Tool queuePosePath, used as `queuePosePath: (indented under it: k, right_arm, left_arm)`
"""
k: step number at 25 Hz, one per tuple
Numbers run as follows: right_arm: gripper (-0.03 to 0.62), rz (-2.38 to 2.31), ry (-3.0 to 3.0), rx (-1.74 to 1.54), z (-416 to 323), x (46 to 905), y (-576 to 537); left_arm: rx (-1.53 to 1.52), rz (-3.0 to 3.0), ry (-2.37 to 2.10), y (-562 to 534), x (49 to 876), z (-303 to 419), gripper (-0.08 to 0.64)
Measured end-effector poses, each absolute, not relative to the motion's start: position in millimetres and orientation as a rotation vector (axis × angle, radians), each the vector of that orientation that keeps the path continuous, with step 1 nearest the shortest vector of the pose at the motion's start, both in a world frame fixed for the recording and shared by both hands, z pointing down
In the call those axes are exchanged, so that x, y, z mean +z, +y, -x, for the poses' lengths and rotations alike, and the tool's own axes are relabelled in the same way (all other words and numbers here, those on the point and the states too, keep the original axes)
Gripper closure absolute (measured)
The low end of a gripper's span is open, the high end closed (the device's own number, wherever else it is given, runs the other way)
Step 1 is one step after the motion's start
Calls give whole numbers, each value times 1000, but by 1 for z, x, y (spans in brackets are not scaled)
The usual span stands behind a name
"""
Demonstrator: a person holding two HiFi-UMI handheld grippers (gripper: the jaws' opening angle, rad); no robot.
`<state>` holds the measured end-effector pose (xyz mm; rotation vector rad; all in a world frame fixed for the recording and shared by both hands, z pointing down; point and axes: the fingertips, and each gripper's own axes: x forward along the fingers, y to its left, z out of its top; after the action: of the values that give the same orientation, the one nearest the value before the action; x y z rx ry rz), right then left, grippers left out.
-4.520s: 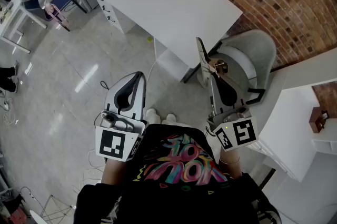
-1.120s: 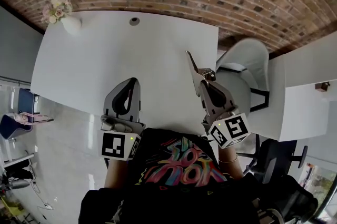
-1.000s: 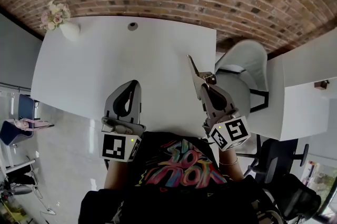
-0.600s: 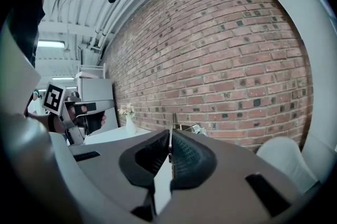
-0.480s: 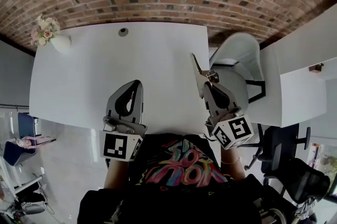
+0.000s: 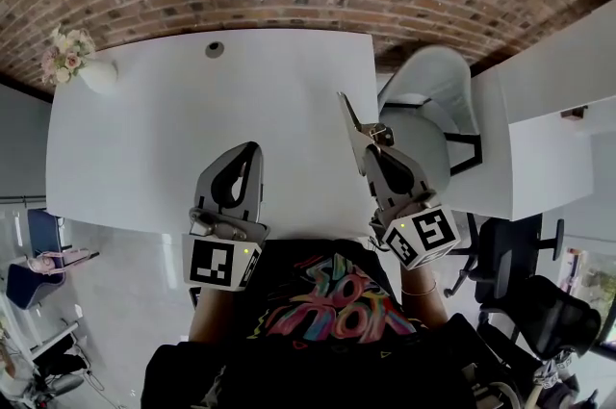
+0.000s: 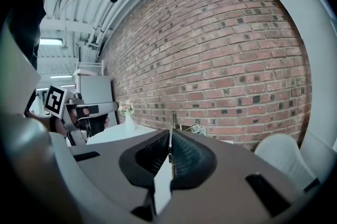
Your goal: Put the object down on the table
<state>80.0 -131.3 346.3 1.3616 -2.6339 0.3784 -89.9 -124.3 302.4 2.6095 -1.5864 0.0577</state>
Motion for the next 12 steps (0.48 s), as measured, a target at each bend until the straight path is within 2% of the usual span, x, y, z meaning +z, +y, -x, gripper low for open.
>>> queuePosePath:
  k: [12]
  right_arm:
    - [569,-1243,-2549,499,-67,415,-154]
  left_arm:
    - [93,-2599,-1455,-131,338,77,535]
